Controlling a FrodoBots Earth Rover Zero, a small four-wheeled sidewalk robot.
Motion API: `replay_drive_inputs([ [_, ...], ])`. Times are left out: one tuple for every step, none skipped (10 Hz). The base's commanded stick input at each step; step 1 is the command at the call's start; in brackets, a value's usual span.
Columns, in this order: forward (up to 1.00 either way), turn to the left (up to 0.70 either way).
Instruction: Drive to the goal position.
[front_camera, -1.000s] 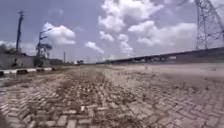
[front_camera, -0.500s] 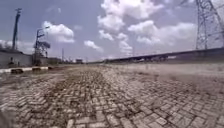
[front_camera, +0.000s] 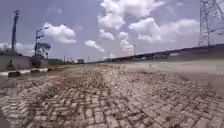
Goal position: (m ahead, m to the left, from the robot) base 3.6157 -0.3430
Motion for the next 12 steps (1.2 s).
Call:
replay_drive_inputs([
  [1.00, 0.00],
  [1.00, 0.00],
  [1.00, 0.00],
  [1.00, 0.00],
  [1.00, 0.00],
  [1.00, 0.00],
  [1.00, 0.00],
  [1.00, 0.00],
  [1.00, 0.00],
  [1.00, 0.00],
  [1.00, 0.00],
  [1.00, 0.00],
])
